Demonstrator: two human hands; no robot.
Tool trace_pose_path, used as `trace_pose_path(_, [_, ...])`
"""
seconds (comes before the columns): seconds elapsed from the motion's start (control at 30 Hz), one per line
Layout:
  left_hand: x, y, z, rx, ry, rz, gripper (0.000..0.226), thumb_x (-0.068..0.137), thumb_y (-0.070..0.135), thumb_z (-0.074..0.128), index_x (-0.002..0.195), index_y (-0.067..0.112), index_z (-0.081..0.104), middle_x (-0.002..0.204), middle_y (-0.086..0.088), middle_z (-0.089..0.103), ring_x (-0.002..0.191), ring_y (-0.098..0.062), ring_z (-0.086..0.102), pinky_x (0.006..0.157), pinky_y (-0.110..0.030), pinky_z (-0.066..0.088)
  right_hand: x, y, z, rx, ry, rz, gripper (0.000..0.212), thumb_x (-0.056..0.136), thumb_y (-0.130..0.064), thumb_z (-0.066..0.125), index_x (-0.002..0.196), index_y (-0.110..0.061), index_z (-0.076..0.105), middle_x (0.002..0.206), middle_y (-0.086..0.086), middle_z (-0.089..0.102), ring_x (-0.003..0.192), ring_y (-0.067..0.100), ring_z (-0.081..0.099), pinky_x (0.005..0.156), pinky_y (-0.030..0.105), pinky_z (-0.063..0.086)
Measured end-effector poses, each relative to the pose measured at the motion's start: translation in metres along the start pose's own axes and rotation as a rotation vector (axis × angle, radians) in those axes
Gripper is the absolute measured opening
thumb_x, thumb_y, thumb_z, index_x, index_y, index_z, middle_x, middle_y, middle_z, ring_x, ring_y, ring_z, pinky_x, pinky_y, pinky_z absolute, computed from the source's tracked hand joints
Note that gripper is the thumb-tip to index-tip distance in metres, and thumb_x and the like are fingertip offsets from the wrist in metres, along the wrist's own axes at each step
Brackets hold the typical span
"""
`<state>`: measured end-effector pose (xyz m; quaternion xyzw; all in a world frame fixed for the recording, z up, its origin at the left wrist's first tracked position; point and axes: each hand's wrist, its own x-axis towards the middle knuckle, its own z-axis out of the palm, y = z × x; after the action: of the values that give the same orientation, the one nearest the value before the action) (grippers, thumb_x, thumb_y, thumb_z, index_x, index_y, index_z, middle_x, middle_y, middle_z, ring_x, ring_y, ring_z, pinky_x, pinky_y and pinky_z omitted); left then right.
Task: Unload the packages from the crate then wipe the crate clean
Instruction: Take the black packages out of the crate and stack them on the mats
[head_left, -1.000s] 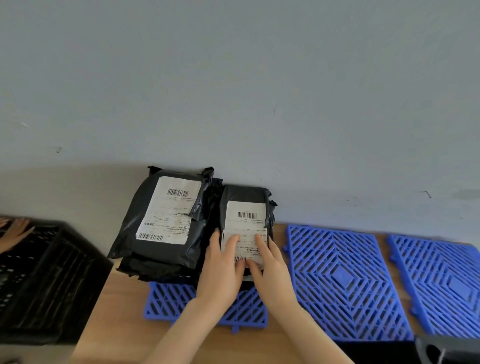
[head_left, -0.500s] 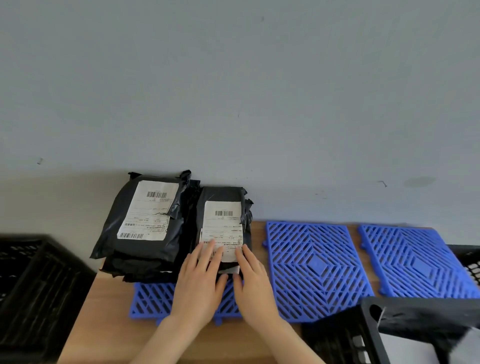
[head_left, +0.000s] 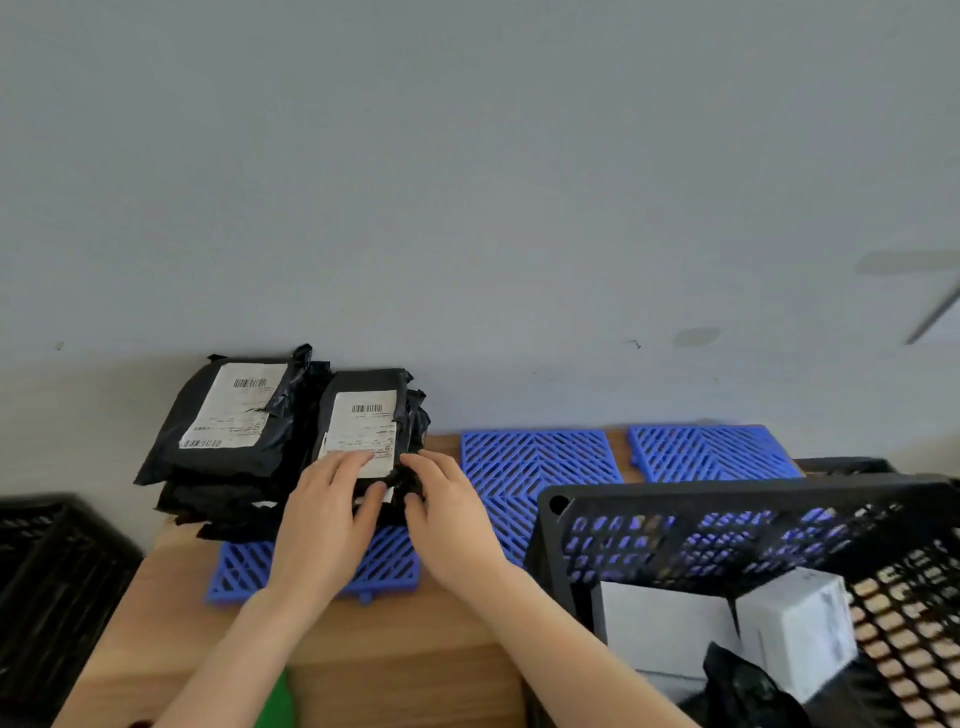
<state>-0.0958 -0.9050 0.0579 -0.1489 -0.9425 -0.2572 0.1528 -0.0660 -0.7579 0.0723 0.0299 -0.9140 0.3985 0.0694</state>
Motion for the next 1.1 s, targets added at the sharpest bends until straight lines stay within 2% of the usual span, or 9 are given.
trace_pose_path(0.13, [-0.029,0.069,-0.017,-0.055,0.1,-0.007,0.035,0.09,0.016,0.065,0.124,0.01,0.06,0.118,-0.009,0.063,0.114,-0.03,0.055,0.092,-0.043,0.047,-0.058,0.003,-0.055,0.056,0.086,-0.111,0.04,0.096,-0.013,0.046,0.136,-0.018,0.049,0.136,-0.006,0.047,0.125,0.01,0.045,0.104,0.022,0.038])
trace_pose_path(0.3, [-0.068,0.156,-0.013,-0.127,0.113,0.102,0.033,0.091,0.018,0.063,0.123,0.012,0.06,0.116,-0.003,0.062,0.11,-0.02,0.055,0.088,-0.029,0.044,-0.118,0.032,-0.119,0.014,0.156,-0.123,0.037,0.096,-0.014,0.047,0.132,-0.019,0.053,0.132,-0.006,0.051,0.118,0.01,0.049,0.097,0.02,0.039])
trace_pose_path(0.4, [-0.085,0.195,0.0,-0.163,0.057,0.139,0.034,0.091,0.02,0.064,0.124,0.014,0.06,0.118,0.0,0.061,0.111,-0.018,0.056,0.087,-0.029,0.046,-0.144,0.057,-0.154,-0.024,0.165,-0.049,0.036,0.096,-0.017,0.048,0.132,-0.021,0.053,0.132,-0.008,0.05,0.117,0.009,0.05,0.096,0.018,0.039])
trace_pose_path(0.47, [-0.09,0.216,0.012,-0.167,0.009,0.168,0.036,0.091,0.023,0.064,0.126,0.016,0.059,0.12,0.0,0.06,0.112,-0.018,0.056,0.089,-0.03,0.046,-0.156,0.073,-0.175,-0.047,0.173,0.009,0.036,0.097,-0.018,0.048,0.132,-0.022,0.053,0.132,-0.008,0.05,0.117,0.008,0.05,0.099,0.021,0.041])
trace_pose_path(0.67, [-0.103,0.263,0.05,-0.175,-0.242,0.152,0.049,0.095,0.041,0.054,0.141,0.025,0.043,0.129,0.006,0.051,0.119,-0.011,0.048,0.089,-0.025,0.046,-0.182,0.113,-0.212,-0.136,0.2,0.164,0.035,0.097,-0.018,0.049,0.131,-0.021,0.053,0.128,-0.004,0.052,0.116,0.013,0.051,0.095,0.024,0.043])
trace_pose_path(0.83, [-0.118,0.276,0.072,-0.102,-0.408,0.143,0.054,0.097,0.048,0.047,0.146,0.029,0.032,0.133,0.008,0.048,0.123,-0.01,0.047,0.09,-0.025,0.045,-0.196,0.138,-0.221,-0.171,0.183,0.178,0.031,0.096,-0.017,0.051,0.126,-0.021,0.057,0.123,-0.006,0.054,0.11,0.009,0.052,0.092,0.023,0.044])
trace_pose_path(1.0, [-0.139,0.285,0.074,0.024,-0.499,0.044,0.055,0.096,0.05,0.048,0.144,0.03,0.032,0.131,0.006,0.044,0.118,-0.015,0.048,0.085,-0.03,0.048,-0.207,0.153,-0.222,-0.156,0.039,0.152,0.032,0.096,-0.017,0.048,0.127,-0.02,0.056,0.124,-0.005,0.053,0.109,0.01,0.052,0.091,0.02,0.042])
trace_pose_path(1.1, [-0.149,0.295,0.072,0.086,-0.524,-0.099,0.056,0.094,0.054,0.048,0.142,0.03,0.033,0.129,0.002,0.045,0.114,-0.019,0.052,0.083,-0.032,0.048,-0.211,0.163,-0.227,-0.144,-0.029,0.121,0.033,0.096,-0.018,0.049,0.127,-0.02,0.057,0.124,-0.004,0.055,0.114,0.012,0.051,0.097,0.024,0.043])
